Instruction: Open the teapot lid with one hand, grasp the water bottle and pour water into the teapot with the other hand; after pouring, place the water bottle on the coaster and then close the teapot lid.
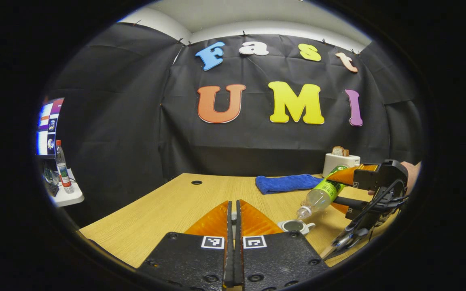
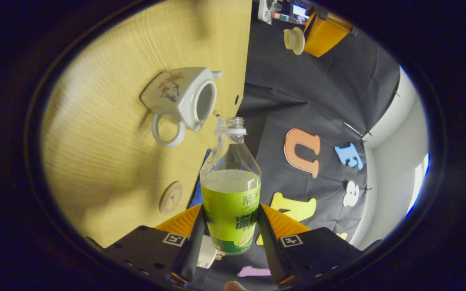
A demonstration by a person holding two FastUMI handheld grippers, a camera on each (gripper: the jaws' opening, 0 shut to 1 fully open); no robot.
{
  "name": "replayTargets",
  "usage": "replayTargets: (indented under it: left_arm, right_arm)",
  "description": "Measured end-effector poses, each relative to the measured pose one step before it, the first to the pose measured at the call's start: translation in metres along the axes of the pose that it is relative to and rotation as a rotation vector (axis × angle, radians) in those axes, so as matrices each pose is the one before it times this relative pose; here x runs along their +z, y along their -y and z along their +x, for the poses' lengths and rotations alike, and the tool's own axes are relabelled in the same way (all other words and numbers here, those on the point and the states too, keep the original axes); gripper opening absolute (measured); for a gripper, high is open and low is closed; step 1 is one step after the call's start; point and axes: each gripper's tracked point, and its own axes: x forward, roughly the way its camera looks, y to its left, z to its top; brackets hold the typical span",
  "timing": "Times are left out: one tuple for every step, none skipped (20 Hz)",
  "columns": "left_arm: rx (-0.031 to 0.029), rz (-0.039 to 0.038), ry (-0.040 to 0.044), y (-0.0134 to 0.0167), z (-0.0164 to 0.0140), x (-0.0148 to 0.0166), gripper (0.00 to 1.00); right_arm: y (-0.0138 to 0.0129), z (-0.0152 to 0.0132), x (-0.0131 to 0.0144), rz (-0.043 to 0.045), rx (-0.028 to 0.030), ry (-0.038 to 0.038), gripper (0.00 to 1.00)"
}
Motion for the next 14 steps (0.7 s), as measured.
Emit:
replayTargets:
  left_arm:
    - [-0.00082,0.00122,0.00232,-0.00099,-0.00135,0.00038,0.02]
    - [0.00014,0.00188,0.00054,0.00036,-0.00003,0.00029,0.02]
    - [0.00245,0.00137,0.00125,-0.00127,-0.00067,0.00028,0.02]
    - [0.00065,0.00034,0.00090,-0.00117,-0.00061,0.00011,0.02]
    - [0.00080,-0.00277,0.00071,-0.00038,0.00016,0.00087,0.02]
    - [0.00060,-0.00243,0.00062,0.00017,-0.00019,0.00045,0.02]
    - [-0.00199,-0.00014,0.00138,0.00124,-0.00042,0.00025,0.02]
    - [-0.00246,0.00250,0.00234,0.00053,0.00022,0.00180,0.02]
    - [-0.00150,0.00404,0.00089,0.00056,-0.00046,-0.00016,0.02]
    - [-0.00001,0.00338,0.00081,-0.00001,-0.00023,-0.00005,0.02]
    - [-0.00161,0.00182,-0.00111,0.00069,0.00007,0.00011,0.02]
    - [-0.00080,0.00120,-0.00281,-0.00038,-0.00045,-0.00053,0.02]
    - [0.00020,0.00142,-0.00204,-0.00020,0.00004,-0.00076,0.02]
    - [0.00028,0.00086,-0.00173,-0.00077,0.00053,0.00035,0.02]
  right_arm:
    - [0.00173,-0.00043,0.00084,-0.01527,-0.00488,0.00449,0.69]
    - [0.00096,0.00013,0.00119,-0.01361,-0.00319,0.00324,0.69]
    - [0.00157,-0.00075,0.00113,-0.01273,-0.00371,0.00415,0.69]
    - [0.00146,-0.00062,0.00088,-0.01722,-0.00475,0.00246,0.69]
    - [0.00182,-0.00152,0.00122,-0.01954,-0.00354,0.00045,0.69]
    - [0.00048,-0.00064,-0.00053,-0.01244,0.00145,-0.00277,0.70]
    - [-0.00086,0.00085,-0.00026,-0.00970,0.00330,0.00075,0.70]
    - [-0.00049,0.00280,-0.00077,-0.00945,0.00104,0.00172,0.69]
    - [0.00117,0.00014,0.00051,-0.00989,-0.00211,0.00128,0.69]
    - [0.00331,-0.00089,-0.00010,-0.00532,-0.00479,0.00265,0.69]
    - [0.00125,-0.00068,0.00125,-0.00821,-0.00168,0.00307,0.69]
    - [0.00060,0.00033,0.00039,-0.00845,-0.00050,-0.00120,0.69]
    - [0.00123,-0.00001,0.00066,-0.00929,-0.00231,0.00001,0.69]
    - [0.00090,-0.00005,0.00054,-0.00806,-0.00412,0.00153,0.70]
